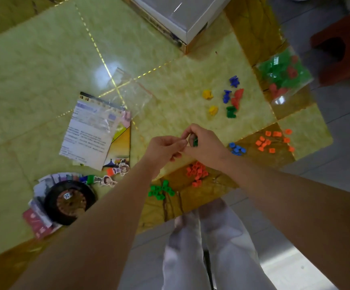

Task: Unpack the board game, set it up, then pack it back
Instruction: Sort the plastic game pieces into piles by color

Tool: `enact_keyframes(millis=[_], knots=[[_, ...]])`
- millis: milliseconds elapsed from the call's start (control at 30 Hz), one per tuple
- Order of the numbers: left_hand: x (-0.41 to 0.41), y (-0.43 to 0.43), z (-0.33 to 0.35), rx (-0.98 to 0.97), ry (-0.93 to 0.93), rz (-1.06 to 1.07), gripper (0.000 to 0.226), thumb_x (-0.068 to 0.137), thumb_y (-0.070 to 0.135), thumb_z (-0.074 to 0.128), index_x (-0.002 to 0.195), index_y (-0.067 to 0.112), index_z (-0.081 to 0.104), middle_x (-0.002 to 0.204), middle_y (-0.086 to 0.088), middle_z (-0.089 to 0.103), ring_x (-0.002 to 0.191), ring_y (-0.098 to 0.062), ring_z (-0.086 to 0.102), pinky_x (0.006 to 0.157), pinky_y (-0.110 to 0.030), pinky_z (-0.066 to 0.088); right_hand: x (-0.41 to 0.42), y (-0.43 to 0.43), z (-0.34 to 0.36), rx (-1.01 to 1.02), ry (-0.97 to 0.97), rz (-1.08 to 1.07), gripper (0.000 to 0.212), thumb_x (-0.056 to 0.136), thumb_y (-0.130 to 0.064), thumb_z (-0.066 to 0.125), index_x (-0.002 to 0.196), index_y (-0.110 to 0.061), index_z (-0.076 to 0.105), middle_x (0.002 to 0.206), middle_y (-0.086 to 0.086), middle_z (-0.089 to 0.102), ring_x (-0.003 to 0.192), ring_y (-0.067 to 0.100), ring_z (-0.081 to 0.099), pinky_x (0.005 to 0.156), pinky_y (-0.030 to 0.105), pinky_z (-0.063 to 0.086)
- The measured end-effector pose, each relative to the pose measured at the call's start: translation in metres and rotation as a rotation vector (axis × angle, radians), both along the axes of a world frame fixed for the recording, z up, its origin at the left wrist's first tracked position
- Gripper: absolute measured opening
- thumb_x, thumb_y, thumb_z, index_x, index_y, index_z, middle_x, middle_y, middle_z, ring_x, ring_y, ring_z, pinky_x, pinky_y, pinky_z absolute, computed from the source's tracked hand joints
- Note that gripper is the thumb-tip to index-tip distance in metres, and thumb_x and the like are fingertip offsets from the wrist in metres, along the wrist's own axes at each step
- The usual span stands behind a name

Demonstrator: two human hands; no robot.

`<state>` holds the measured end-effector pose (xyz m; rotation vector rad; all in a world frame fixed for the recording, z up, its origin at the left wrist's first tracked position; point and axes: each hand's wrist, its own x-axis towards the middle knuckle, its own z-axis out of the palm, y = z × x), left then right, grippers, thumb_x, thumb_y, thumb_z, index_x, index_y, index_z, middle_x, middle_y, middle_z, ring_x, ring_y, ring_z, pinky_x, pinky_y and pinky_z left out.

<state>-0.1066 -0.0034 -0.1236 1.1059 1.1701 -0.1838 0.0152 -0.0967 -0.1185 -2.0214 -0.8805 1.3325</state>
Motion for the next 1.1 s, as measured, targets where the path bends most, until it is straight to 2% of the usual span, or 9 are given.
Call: enact_keyframes(millis=[100,167,267,333,500,700,800,900,1100], knots=[[-0.037,-0.006,-0.004,0.254,0.106,-0.085,0.007,0.083,0.019,0.075,0.088,0.015,0.075,0.073,-0.003,0.068,0.061,-0.01,0.055,0.06,-0.024,0.044,-0.026,-0.005,0.002,-0.04,0.014,0.035,0.013,0.093,-0.016,0.051,0.106,-0.019,0.052,0.09,0.01,0.054,0.057,0.013,0.043,0.052,0.029,0.037],[-0.066,-0.012,-0.002,0.419,0.2,-0.249,0.007,0.082,0.021,0.075,0.089,0.021,0.074,0.081,0.001,0.07,0.069,-0.011,0.06,0.064,-0.025,0.046,-0.044,-0.007,0.001,-0.064,-0.037,0.045,0.014,0.096,-0.012,0.044,0.105,-0.018,0.053,0.091,0.013,0.057,0.059,0.017,0.047,0.055,0.036,0.042],[-0.089,-0.023,0.0,0.551,0.276,-0.505,0.015,0.081,0.016,0.073,0.093,0.024,0.073,0.091,0.007,0.068,0.079,-0.011,0.06,0.068,-0.023,0.044,-0.053,-0.013,-0.002,-0.111,-0.107,0.067,0.018,0.093,-0.006,0.049,0.106,-0.018,0.054,0.099,0.002,0.059,0.08,0.015,0.056,0.073,0.034,0.048],[-0.104,-0.032,0.0,0.606,0.308,-0.535,0.019,0.081,0.014,0.07,0.096,0.025,0.069,0.095,0.006,0.067,0.081,-0.011,0.057,0.068,-0.024,0.043,-0.066,-0.016,-0.004,-0.11,-0.139,0.102,0.024,0.09,-0.002,0.054,0.107,-0.019,0.056,0.104,-0.001,0.057,0.09,0.013,0.054,0.078,0.028,0.045],[-0.112,-0.043,-0.006,0.731,0.347,-0.55,0.018,0.085,0.017,0.068,0.102,0.023,0.067,0.104,0.001,0.062,0.094,-0.019,0.06,0.072,-0.028,0.043,-0.076,-0.019,-0.014,-0.074,-0.23,0.113,0.025,0.086,-0.001,0.061,0.104,-0.018,0.057,0.102,0.0,0.054,0.086,0.011,0.051,0.08,0.027,0.046],[-0.111,-0.044,-0.01,0.778,0.32,-0.589,0.026,0.085,0.027,0.069,0.111,0.024,0.065,0.104,0.001,0.055,0.094,-0.021,0.06,0.074,-0.039,0.053,-0.07,-0.016,-0.017,-0.044,-0.265,0.061,0.023,0.084,-0.002,0.066,0.102,-0.015,0.06,0.098,0.0,0.057,0.078,0.009,0.051,0.076,0.026,0.047],[-0.107,-0.04,-0.006,0.797,0.299,-0.569,0.025,0.087,0.032,0.068,0.109,0.022,0.063,0.103,0.001,0.053,0.088,-0.02,0.059,0.069,-0.036,0.051,-0.058,-0.014,-0.014,-0.034,-0.291,-0.004,0.021,0.083,-0.002,0.067,0.099,-0.016,0.061,0.096,-0.001,0.06,0.075,0.011,0.053,0.072,0.027,0.049],[-0.092,-0.033,-0.003,0.817,0.271,-0.565,0.023,0.089,0.029,0.065,0.109,0.02,0.063,0.105,0.001,0.053,0.089,-0.019,0.058,0.066,-0.03,0.046,-0.036,-0.01,-0.011,-0.038,-0.362,-0.077,0.02,0.083,-0.003,0.066,0.094,-0.019,0.06,0.092,-0.003,0.061,0.076,0.011,0.056,0.071,0.028,0.05],[-0.029,-0.019,-0.002,0.759,0.185,-0.485,0.027,0.086,0.016,0.065,0.113,0.016,0.063,0.109,-0.004,0.051,0.086,-0.023,0.058,0.077,-0.035,0.049,0.019,-0.01,-0.012,-0.088,-0.453,-0.206,0.019,0.081,-0.004,0.067,0.09,-0.02,0.062,0.084,-0.006,0.062,0.077,0.012,0.059,0.075,0.035,0.054]])
